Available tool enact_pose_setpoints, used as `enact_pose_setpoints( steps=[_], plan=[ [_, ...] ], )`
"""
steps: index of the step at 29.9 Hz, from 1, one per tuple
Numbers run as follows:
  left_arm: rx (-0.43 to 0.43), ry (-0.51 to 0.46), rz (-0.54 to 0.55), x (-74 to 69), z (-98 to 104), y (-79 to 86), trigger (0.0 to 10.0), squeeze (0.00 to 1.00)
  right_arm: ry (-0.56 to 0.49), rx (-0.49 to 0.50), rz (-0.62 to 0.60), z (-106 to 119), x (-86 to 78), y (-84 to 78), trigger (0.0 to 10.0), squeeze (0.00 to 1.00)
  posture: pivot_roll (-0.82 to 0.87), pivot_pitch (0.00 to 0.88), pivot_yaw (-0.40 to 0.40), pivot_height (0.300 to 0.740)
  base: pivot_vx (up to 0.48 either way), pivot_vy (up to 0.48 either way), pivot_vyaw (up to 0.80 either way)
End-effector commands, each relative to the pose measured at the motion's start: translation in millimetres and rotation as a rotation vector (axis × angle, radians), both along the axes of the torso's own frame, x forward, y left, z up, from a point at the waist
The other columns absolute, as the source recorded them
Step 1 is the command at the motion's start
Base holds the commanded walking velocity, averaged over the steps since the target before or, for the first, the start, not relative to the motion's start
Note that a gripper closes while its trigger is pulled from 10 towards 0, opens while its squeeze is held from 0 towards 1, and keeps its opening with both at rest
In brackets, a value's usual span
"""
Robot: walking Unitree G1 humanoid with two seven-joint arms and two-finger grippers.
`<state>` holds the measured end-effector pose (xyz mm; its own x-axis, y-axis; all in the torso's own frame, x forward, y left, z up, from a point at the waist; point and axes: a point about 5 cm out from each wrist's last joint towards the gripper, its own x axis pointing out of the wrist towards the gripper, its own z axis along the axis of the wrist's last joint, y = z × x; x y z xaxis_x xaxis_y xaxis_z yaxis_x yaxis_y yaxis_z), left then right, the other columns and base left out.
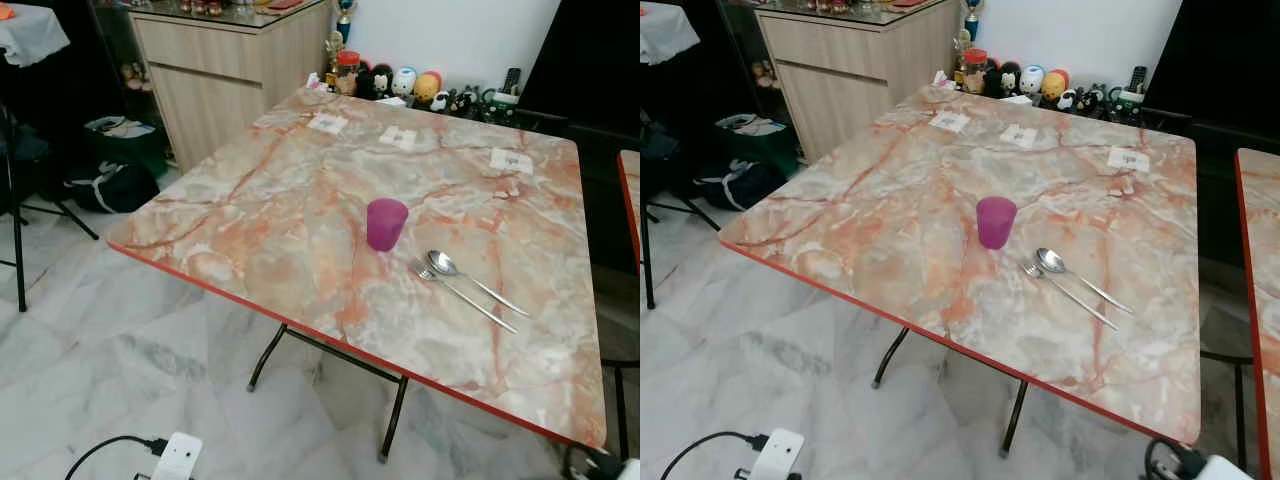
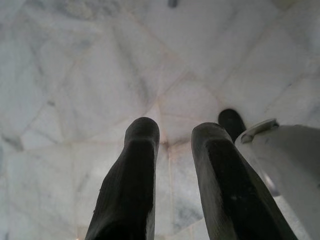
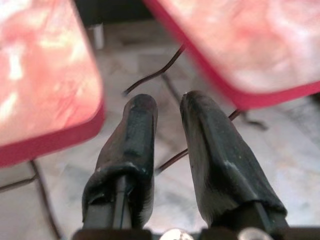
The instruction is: Setting the table
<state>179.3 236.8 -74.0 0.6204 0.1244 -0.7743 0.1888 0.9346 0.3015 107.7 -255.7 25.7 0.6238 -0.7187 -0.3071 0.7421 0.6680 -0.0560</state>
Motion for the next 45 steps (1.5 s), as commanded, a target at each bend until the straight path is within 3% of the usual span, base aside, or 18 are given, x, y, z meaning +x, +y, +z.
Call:
enact_pose_setpoints(
  steps=[1, 4, 8, 9, 10, 11, 12, 14, 18, 20, 21, 22, 25, 30, 35, 39, 43, 45],
  plan=[
    [0.002, 0.003, -0.001, -1.9, -0.8, 0.3, 10.0, 0.0, 0.036, 0.002, -0.033, 5.9, -8.6, 6.1, 10.0, 0.0, 0.01, 0.001, -0.061, 0.74, 0.0, 0.0, 0.0],
    [0.004, -0.001, -0.011, -1.1, -0.2, 0.5, 10.0, 0.0, 0.1, 0.023, -0.039, 12.4, -26.8, 13.2, 10.0, 0.0, 0.02, 0.001, -0.064, 0.74, 0.0, 0.0, 0.0],
    [0.005, -0.008, -0.016, 0.9, 0.9, 0.6, 10.0, 0.0, 0.027, -0.016, 0.021, 29.2, -14.4, 11.7, 10.0, 0.0, 0.01, 0.0, -0.06, 0.74, 0.0, 0.0, 0.0],
    [0.005, -0.011, -0.017, 2.2, 1.6, 0.8, 10.0, 0.0, -0.029, -0.013, 0.076, 36.5, 0.5, 12.3, 10.0, 0.0, 0.01, 0.0, -0.052, 0.74, 0.0, 0.0, 0.0],
    [0.006, -0.015, -0.018, 4.1, 2.5, 0.9, 10.0, 0.0, -0.105, -0.034, 0.17, 48.5, 26.0, 12.8, 10.0, 0.0, 0.01, 0.0, -0.052, 0.74, 0.0, 0.0, 0.0],
    [0.006, -0.017, -0.019, 5.0, 3.0, 0.8, 10.0, 0.0, -0.135, -0.052, 0.208, 54.2, 38.3, 12.7, 10.0, 0.0, 0.01, 0.0, -0.052, 0.74, 0.0, 0.0, 0.0],
    [0.006, -0.017, -0.019, 5.0, 3.0, 0.8, 10.0, 0.0, -0.135, -0.052, 0.208, 54.2, 38.3, 12.7, 10.0, 0.0, 0.01, 0.0, -0.052, 0.74, 0.0, 0.0, 0.0],
    [-0.003, -0.033, -0.004, 9.2, 4.7, -0.5, 10.0, 0.0, -0.243, -0.04, 0.3, 67.2, 82.7, 13.3, 10.0, 0.0, 0.01, 0.0, -0.043, 0.74, 0.0, 0.0, 0.0],
    [-0.021, -0.043, 0.02, 11.5, 5.5, -1.8, 10.0, 0.0, -0.316, 0.053, 0.458, 76.3, 123.8, 24.5, 10.0, 0.0, 0.03, 0.0, -0.022, 0.74, 0.0, 0.0, 0.0],
    [-0.022, -0.044, 0.025, 12.4, 6.1, -0.9, 10.0, 0.0, -0.325, 0.081, 0.622, 79.9, 151.7, 40.1, 10.0, 0.0, 0.03, 0.0, -0.016, 0.74, 0.0, 0.0, 0.0],
    [-0.022, -0.044, 0.025, 12.4, 6.1, -0.9, 10.0, 0.0, -0.325, 0.081, 0.622, 79.9, 151.7, 40.1, 10.0, 0.0, 0.03, 0.0, -0.016, 0.74, 0.0, 0.0, 0.0],
    [-0.028, -0.05, 0.04, 12.9, 6.8, 0.4, 10.0, 0.0, -0.32, 0.064, 0.724, 85.1, 165.7, 47.9, 10.0, 0.0, 0.04, 0.0, -0.02, 0.74, 0.0, 0.0, 0.0],
    [-0.037, -0.059, 0.078, 12.7, 7.1, 2.1, 10.0, 0.0, -0.32, 0.034, 0.832, 95.2, 185.5, 52.2, 10.0, 0.0, 0.04, 0.0, -0.02, 0.74, 0.0, 0.0, 0.0],
    [-0.051, -0.062, 0.093, 10.3, 6.3, 3.1, 10.0, 0.0, -0.355, 0.035, 0.829, 111.1, 214.9, 45.0, 10.0, 0.0, 0.06, 0.0, -0.031, 0.74, 0.0, 0.0, 0.0],
    [-0.079, -0.076, 0.127, 7.1, 5.5, 4.1, 10.0, 0.0, -0.433, 0.091, 0.794, 106.8, 210.0, 59.8, 10.0, 0.0, 0.05, 0.002, -0.038, 0.74, 0.0, 0.0, 0.0],
    [-0.078, -0.065, 0.133, 4.2, 4.0, 4.6, 10.0, 0.0, -0.438, 0.09, 0.846, 93.3, 188.6, 77.4, 10.0, 0.0, 0.05, 0.0, -0.029, 0.74, 0.0, 0.0, 0.0],
    [-0.081, -0.063, 0.133, 3.4, 3.8, 5.1, 10.0, 0.0, -0.433, 0.06, 0.877, 92.4, 177.0, 76.9, 10.0, 0.0, 0.05, 0.0, -0.028, 0.74, 0.0, 0.0, 0.0],
    [-0.084, -0.068, 0.14, 3.3, 4.3, 6.7, 10.0, 0.0, -0.435, 0.027, 0.861, 94.9, 171.0, 66.2, 10.0, 0.0, 0.04, 0.0, -0.029, 0.74, 0.0, 0.0, 0.0]
  ],
)
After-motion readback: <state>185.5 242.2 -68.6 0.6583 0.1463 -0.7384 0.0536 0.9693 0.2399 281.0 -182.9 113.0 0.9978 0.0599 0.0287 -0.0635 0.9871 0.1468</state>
